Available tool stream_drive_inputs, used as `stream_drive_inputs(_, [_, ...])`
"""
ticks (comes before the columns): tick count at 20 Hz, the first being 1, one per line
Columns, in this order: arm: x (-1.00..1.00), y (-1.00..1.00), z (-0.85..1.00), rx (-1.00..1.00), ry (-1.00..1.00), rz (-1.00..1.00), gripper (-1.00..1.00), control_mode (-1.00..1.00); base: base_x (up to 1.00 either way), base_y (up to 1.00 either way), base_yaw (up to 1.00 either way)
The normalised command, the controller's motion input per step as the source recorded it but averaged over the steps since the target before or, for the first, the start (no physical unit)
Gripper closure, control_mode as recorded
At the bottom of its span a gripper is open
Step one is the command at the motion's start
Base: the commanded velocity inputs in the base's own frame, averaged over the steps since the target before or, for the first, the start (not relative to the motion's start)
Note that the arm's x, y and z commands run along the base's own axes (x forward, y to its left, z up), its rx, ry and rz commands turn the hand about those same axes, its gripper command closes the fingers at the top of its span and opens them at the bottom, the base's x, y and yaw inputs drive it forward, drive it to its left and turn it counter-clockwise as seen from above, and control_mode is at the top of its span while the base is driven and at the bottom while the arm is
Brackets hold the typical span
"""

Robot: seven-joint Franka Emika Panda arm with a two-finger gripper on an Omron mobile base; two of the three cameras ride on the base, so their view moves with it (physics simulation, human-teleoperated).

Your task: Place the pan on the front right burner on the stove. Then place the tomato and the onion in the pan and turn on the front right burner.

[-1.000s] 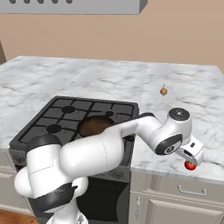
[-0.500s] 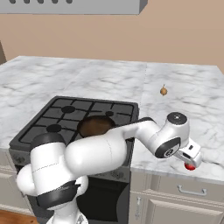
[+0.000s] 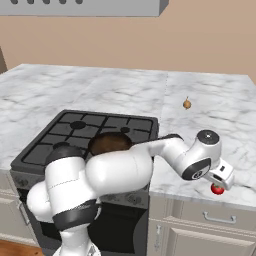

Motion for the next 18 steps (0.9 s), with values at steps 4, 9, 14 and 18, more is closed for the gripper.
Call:
stream_drive_inputs(4, [0.15,-0.04,-0.07,0.0,0.01,0.0,-1.0,-1.0,0.0,0.0,0.0])
stream_drive_inputs(9, [0.05,-0.14,-0.25,0.0,0.02,0.0,-1.0,-1.0,0.0,0.0,0.0])
stream_drive_inputs(14, [0.05,-0.13,-0.28,0.0,0.01,0.0,-1.0,-1.0,0.0,0.0,0.0])
stream_drive_inputs(18, [0.1,-0.01,-0.17,0.0,0.0,0.0,-1.0,-1.0,0.0,0.0,0.0])
